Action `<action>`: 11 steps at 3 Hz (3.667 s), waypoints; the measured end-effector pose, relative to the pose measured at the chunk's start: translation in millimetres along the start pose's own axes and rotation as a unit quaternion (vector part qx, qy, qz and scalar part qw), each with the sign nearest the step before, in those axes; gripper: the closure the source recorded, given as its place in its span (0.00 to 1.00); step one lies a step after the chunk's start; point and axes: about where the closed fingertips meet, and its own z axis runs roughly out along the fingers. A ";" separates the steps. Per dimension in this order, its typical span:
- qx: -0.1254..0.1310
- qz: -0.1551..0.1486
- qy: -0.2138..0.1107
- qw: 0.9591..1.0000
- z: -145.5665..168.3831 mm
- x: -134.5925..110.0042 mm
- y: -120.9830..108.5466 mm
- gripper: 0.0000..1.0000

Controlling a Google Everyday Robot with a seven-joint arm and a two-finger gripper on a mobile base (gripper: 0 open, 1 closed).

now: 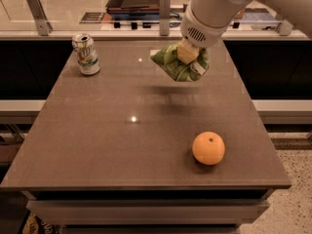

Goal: Move green jalapeno chip bag near 7up can

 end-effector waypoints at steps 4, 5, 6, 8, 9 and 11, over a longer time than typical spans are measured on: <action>-0.007 -0.044 -0.097 0.994 42.3 -92.7 4.2 1.00; 0.014 -0.040 -0.113 0.993 59.2 -111.3 2.6 1.00; 0.044 -0.050 -0.112 0.991 84.5 -133.6 7.1 1.00; 0.091 -0.058 -0.095 0.990 124.9 -151.6 25.0 1.00; 0.108 -0.059 -0.087 0.989 135.5 -153.5 30.4 1.00; 0.111 -0.058 -0.087 0.988 134.0 -153.4 29.7 0.59</action>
Offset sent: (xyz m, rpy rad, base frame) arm 0.0470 0.0755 0.0108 0.0776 -0.0716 0.1542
